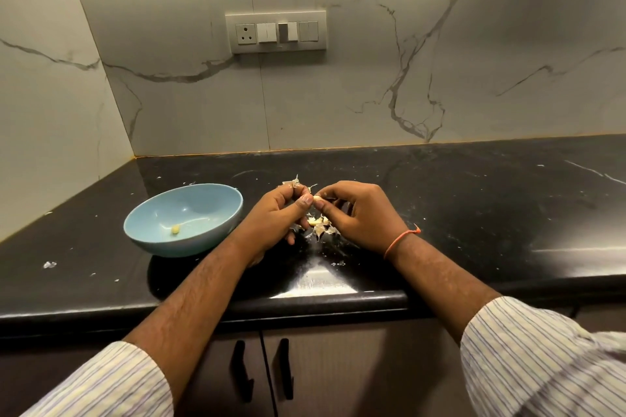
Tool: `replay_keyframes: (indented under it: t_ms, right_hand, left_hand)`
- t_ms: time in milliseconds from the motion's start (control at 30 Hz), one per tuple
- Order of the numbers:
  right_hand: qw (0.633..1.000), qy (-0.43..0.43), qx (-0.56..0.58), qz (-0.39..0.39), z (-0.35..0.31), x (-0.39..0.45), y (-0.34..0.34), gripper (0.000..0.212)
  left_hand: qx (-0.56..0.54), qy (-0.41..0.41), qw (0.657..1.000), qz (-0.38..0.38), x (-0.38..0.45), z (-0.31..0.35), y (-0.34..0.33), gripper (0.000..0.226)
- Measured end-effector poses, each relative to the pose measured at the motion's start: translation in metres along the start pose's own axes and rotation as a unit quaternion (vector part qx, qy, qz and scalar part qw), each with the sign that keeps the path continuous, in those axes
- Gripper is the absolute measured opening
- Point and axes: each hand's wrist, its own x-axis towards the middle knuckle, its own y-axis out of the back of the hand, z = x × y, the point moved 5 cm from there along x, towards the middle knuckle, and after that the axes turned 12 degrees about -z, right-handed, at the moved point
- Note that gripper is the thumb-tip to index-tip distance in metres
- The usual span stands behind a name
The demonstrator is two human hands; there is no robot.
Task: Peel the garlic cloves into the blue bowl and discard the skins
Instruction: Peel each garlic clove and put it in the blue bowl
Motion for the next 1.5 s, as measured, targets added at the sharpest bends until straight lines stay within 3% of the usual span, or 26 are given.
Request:
replay_keyframes:
  t_ms: [200, 400, 567, 700, 867, 1033, 1233, 1500]
  right_hand:
    - [1.0, 0.009, -0.016, -0.012, 0.0, 0.001, -0.002, 0.019]
    - [0.992, 0.033, -0.122, 0.021, -0.01, 0.001, -0.002, 0.017]
    - [0.985, 0.043, -0.155, 0.054, -0.02, 0.002, -0.004, 0.031]
    - [0.982, 0.018, -0.18, 0.06, -0.019, 0.004, -0.006, 0.018]
    - [0.989, -0.016, -0.133, 0.07, -0.014, 0.003, -0.001, 0.008]
    - [0.992, -0.044, -0.073, 0.088, -0.005, -0.001, 0.007, 0.014]
    - [0.998, -0.053, -0.02, 0.028, 0.001, -0.001, 0.006, 0.02]
    - [0.996, -0.053, 0.066, 0.016, 0.006, -0.002, 0.002, 0.026]
  left_hand:
    - [0.004, 0.009, 1.0, 0.016, 0.001, -0.002, 0.0, 0.016]
    - [0.026, 0.001, 0.999, 0.041, 0.0, -0.001, 0.0, 0.013]
    - [0.059, -0.023, 0.997, 0.05, -0.001, 0.004, 0.001, 0.015]
    - [0.102, -0.043, 0.993, 0.049, -0.003, 0.009, -0.002, 0.018]
    - [0.092, -0.032, 0.992, 0.085, -0.004, 0.007, 0.002, 0.018]
    - [0.028, -0.017, 0.994, 0.108, -0.005, 0.003, 0.005, 0.016]
    - [0.022, -0.023, 0.997, 0.076, -0.007, 0.006, 0.004, 0.026]
    - [0.019, -0.017, 0.997, 0.074, -0.007, 0.005, 0.004, 0.013]
